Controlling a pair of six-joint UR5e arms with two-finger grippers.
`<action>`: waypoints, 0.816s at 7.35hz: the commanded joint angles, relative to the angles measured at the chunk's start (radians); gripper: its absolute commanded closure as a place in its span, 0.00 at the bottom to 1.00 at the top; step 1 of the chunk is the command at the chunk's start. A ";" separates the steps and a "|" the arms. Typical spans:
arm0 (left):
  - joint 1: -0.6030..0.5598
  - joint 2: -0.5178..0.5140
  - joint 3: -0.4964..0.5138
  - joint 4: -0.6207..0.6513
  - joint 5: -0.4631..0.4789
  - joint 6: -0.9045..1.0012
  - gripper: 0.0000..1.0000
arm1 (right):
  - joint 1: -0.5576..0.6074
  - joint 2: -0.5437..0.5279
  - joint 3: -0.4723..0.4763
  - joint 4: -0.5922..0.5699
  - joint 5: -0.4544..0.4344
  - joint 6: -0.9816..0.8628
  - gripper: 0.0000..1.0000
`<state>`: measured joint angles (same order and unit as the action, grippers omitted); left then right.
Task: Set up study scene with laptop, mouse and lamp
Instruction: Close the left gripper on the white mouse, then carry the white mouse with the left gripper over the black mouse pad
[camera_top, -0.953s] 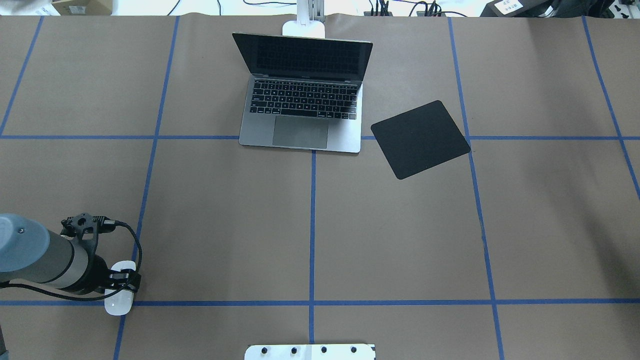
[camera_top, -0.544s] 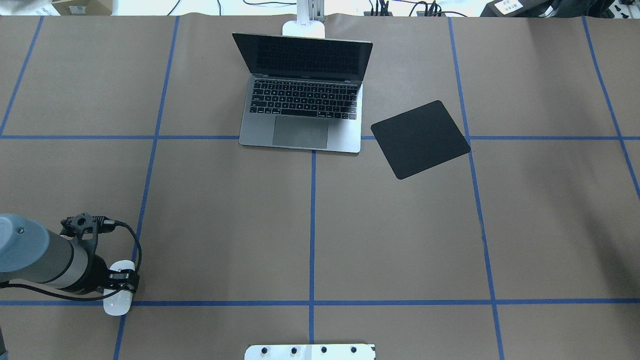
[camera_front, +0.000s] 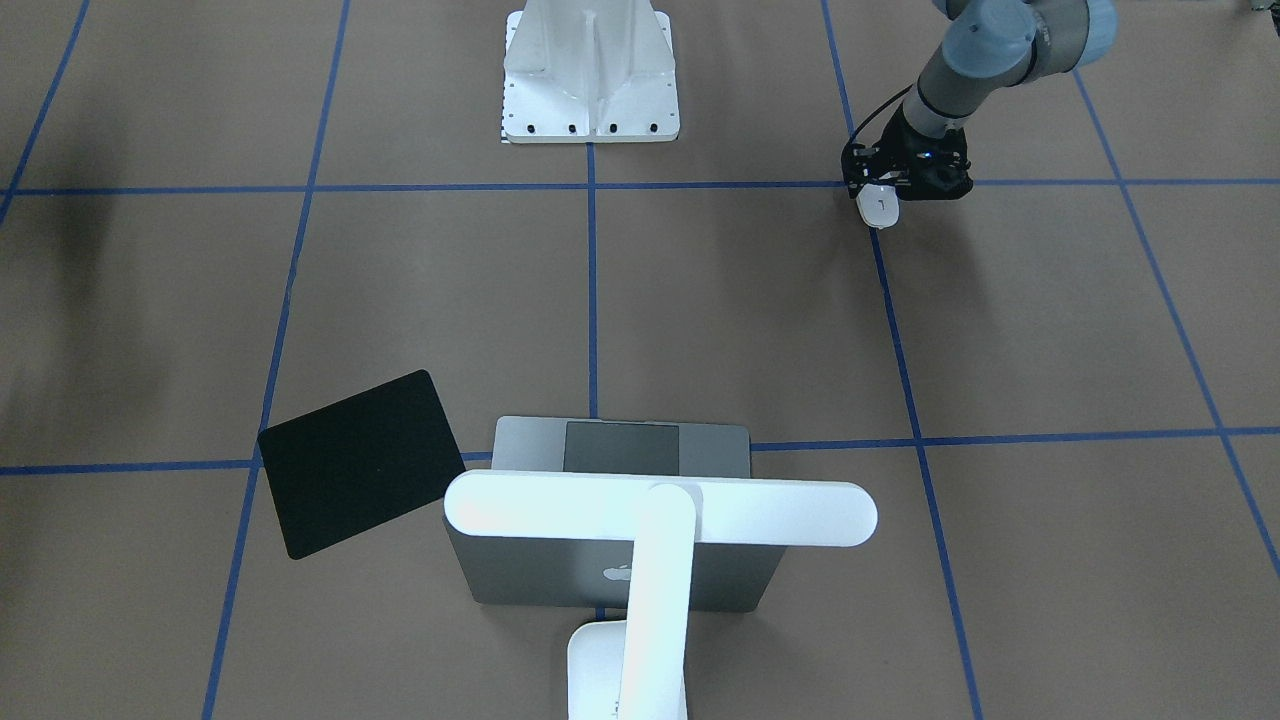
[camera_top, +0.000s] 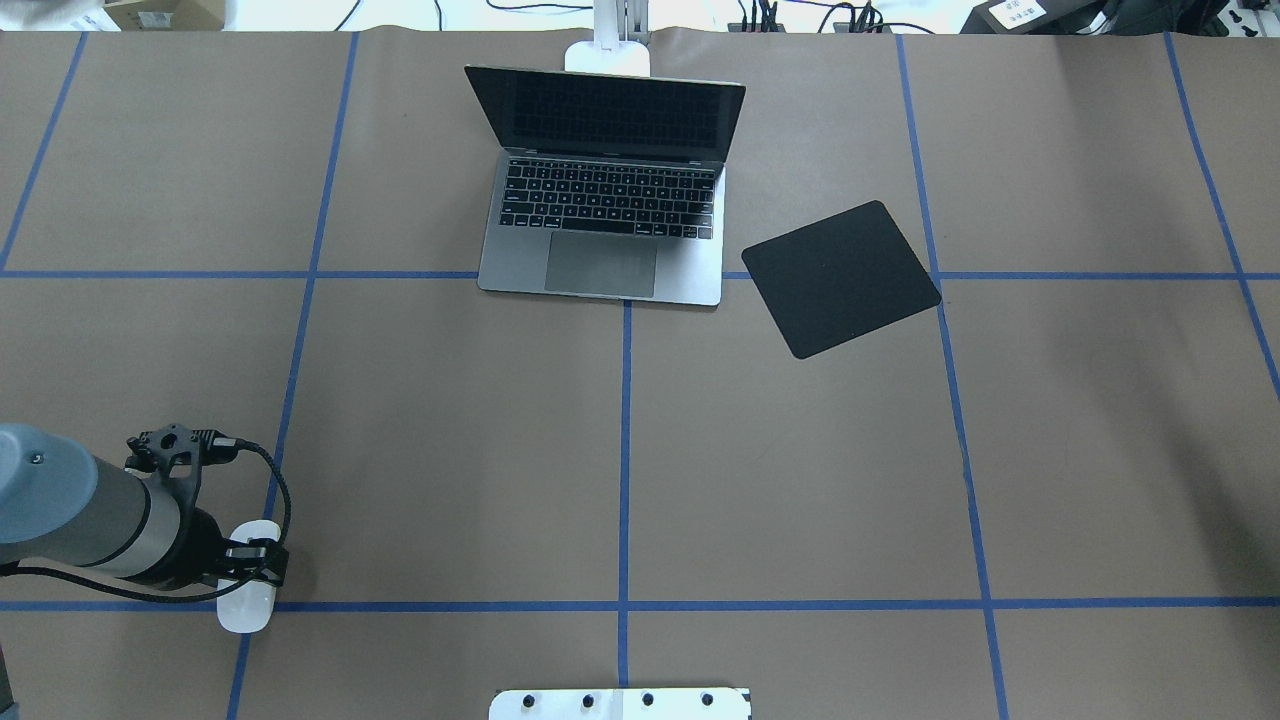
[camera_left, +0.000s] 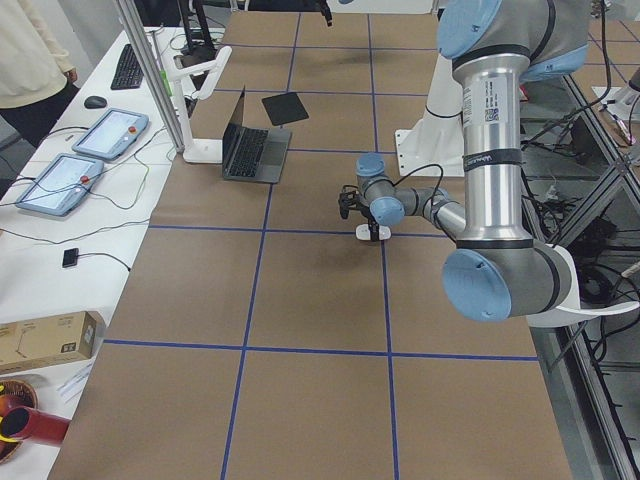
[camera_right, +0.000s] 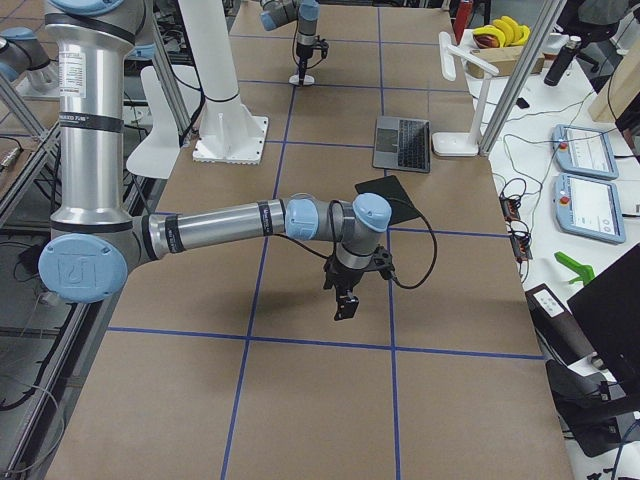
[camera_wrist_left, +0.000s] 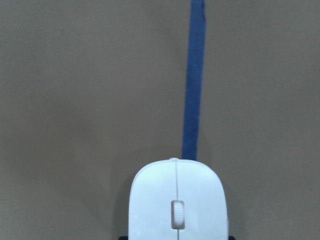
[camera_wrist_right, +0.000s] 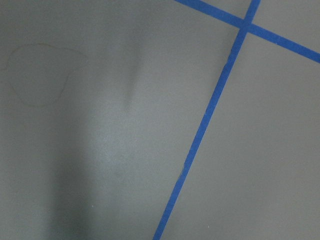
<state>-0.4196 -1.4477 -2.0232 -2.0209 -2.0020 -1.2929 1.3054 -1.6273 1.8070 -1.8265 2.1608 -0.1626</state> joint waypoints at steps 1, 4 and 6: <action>-0.002 -0.069 -0.017 0.008 -0.020 -0.002 0.59 | 0.000 -0.002 0.002 -0.004 -0.002 0.000 0.00; -0.034 -0.251 -0.008 0.109 -0.015 -0.057 0.83 | 0.006 -0.031 0.009 0.006 -0.002 -0.072 0.00; -0.068 -0.437 -0.008 0.305 -0.012 -0.059 0.89 | 0.018 -0.028 -0.001 0.007 -0.012 -0.078 0.00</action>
<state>-0.4666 -1.7683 -2.0310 -1.8356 -2.0159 -1.3476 1.3145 -1.6556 1.8118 -1.8208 2.1551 -0.2299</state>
